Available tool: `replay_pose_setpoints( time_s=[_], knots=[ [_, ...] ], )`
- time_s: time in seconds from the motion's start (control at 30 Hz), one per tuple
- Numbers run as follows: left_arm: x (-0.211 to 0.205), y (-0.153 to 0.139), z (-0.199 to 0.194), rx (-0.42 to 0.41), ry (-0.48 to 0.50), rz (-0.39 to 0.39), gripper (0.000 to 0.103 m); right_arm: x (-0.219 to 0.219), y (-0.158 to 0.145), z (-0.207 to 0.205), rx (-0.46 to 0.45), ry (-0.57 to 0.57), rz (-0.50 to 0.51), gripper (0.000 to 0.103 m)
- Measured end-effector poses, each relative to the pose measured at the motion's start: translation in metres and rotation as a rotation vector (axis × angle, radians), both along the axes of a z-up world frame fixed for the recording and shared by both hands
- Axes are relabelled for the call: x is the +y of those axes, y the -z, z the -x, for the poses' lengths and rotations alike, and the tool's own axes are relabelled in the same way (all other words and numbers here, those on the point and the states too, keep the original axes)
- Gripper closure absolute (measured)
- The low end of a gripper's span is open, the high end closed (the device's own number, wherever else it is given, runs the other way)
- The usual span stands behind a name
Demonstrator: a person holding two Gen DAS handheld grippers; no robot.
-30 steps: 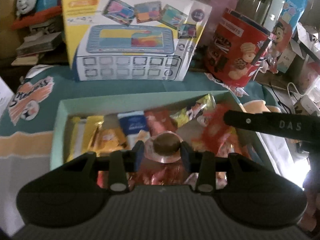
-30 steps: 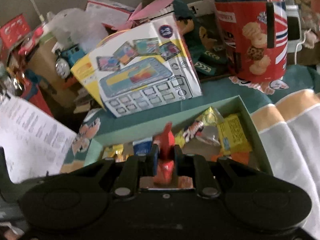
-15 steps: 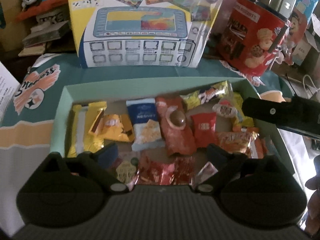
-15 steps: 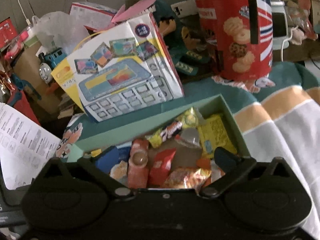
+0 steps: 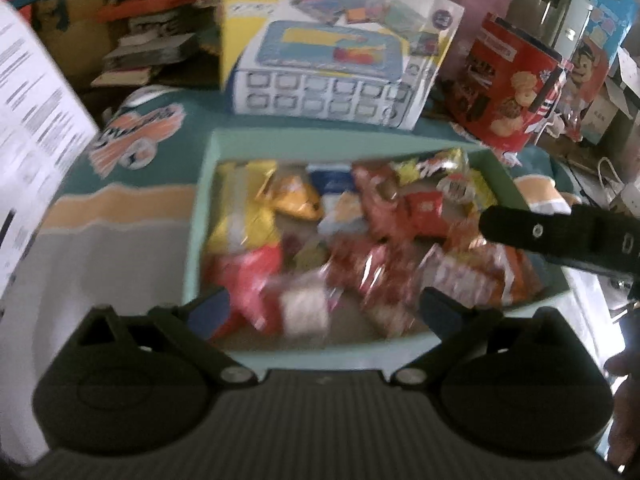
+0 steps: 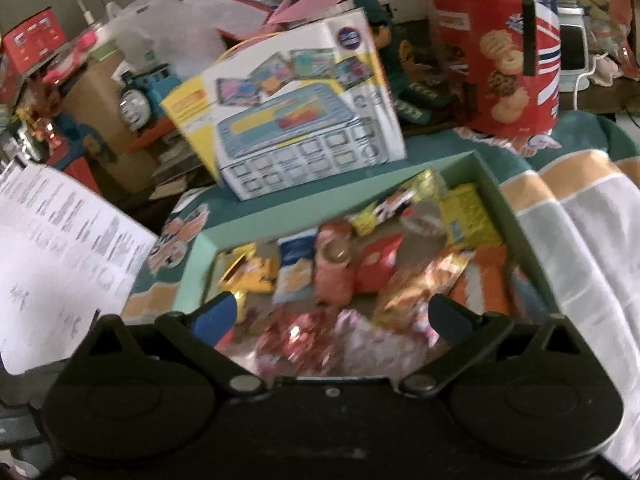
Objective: Organize snacks
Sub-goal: 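Withdraw both tools toward the last candies on the cloth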
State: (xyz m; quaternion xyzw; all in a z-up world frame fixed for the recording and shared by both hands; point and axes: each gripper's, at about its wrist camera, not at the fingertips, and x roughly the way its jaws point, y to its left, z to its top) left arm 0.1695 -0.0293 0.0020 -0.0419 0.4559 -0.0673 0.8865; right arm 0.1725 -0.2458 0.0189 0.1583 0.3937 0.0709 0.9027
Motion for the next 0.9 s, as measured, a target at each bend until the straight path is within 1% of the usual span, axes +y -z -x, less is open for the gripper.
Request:
replay_pose_setpoints(
  time_s=[0.17,0.3,0.4,0.5,0.6,0.7,0.8,0.87,0.9],
  knots=[
    [0.044,0.010,0.038,0.031,-0.063,-0.014,0.000,0.036,0.009,0.024,0.036,-0.062,-0.008,0.000],
    [0.087,0.018,0.068,0.045,-0.121,-0.034,0.000,0.069,0.019,0.042,0.076,-0.119,-0.023,0.000],
    [0.114,0.025,0.085,0.050,-0.152,-0.057,0.000,0.096,0.026,0.054,0.097,-0.178,-0.024,0.000],
    [0.143,0.035,0.096,0.073,-0.199,-0.066,0.001,0.123,0.032,0.063,0.114,-0.246,-0.020,0.000],
    [0.163,0.045,0.100,0.097,-0.229,-0.057,0.012,0.145,0.035,0.071,0.124,-0.296,-0.007,0.000],
    [0.175,0.054,0.101,0.121,-0.243,-0.036,0.015,0.162,0.040,0.071,0.141,-0.318,0.010,0.000],
    [0.178,0.058,0.102,0.127,-0.230,-0.033,0.018,0.175,0.045,0.073,0.150,-0.341,0.027,0.000],
    [0.180,0.061,0.102,0.134,-0.219,-0.033,0.022,0.183,0.048,0.075,0.146,-0.356,0.049,0.000],
    [0.181,0.064,0.102,0.139,-0.215,-0.033,0.026,0.187,0.049,0.076,0.146,-0.364,0.062,0.000]
  ],
)
